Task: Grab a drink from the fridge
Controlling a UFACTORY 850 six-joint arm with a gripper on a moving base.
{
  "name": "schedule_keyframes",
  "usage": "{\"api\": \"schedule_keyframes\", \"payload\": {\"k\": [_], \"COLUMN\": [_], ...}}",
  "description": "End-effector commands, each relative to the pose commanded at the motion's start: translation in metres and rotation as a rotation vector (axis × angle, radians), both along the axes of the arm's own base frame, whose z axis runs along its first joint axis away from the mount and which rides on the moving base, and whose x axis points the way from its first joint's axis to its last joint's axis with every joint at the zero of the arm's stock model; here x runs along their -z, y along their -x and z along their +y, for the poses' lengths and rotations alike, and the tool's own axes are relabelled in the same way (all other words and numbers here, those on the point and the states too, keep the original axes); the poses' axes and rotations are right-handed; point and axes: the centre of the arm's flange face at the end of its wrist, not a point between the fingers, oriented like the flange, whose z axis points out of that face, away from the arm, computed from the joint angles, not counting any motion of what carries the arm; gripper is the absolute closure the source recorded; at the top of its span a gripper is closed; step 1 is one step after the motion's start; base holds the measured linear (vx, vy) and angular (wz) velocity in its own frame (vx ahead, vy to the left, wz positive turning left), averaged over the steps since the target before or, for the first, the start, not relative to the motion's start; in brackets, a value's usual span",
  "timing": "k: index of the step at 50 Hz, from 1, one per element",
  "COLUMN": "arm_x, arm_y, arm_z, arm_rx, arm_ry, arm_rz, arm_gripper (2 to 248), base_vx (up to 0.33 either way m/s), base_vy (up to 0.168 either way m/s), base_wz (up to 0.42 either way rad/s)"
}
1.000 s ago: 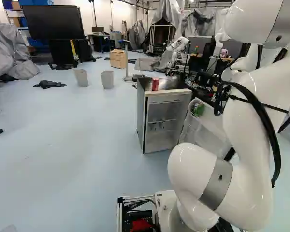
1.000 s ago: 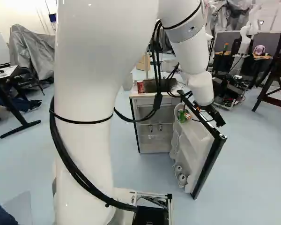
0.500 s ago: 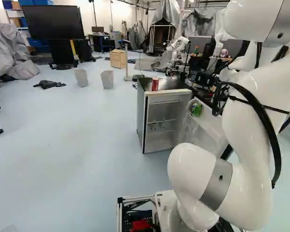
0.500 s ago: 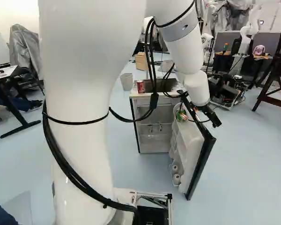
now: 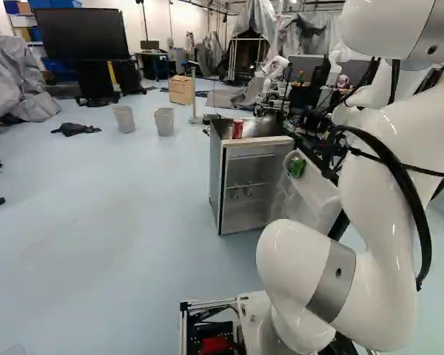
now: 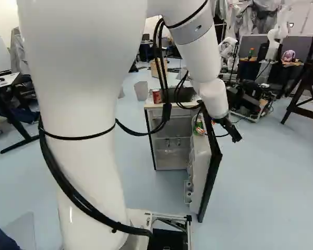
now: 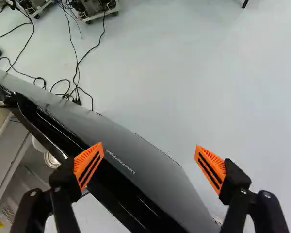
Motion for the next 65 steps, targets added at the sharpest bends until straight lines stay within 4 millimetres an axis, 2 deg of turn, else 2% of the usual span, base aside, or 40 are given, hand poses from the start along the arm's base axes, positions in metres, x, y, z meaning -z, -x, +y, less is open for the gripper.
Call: {"api": "schedule_keyframes", "payload": {"k": [65], "arm_x": [-0.001], "arm_y": [0.026], "arm_z": [0.087], "arm_rx": [-0.097], "arm_ry": [-0.018], "arm_rz": [0.021], "arm_gripper": [3], "base_vx": [0.000], "base_vy": [0.000], "base_wz": [0.000]}}
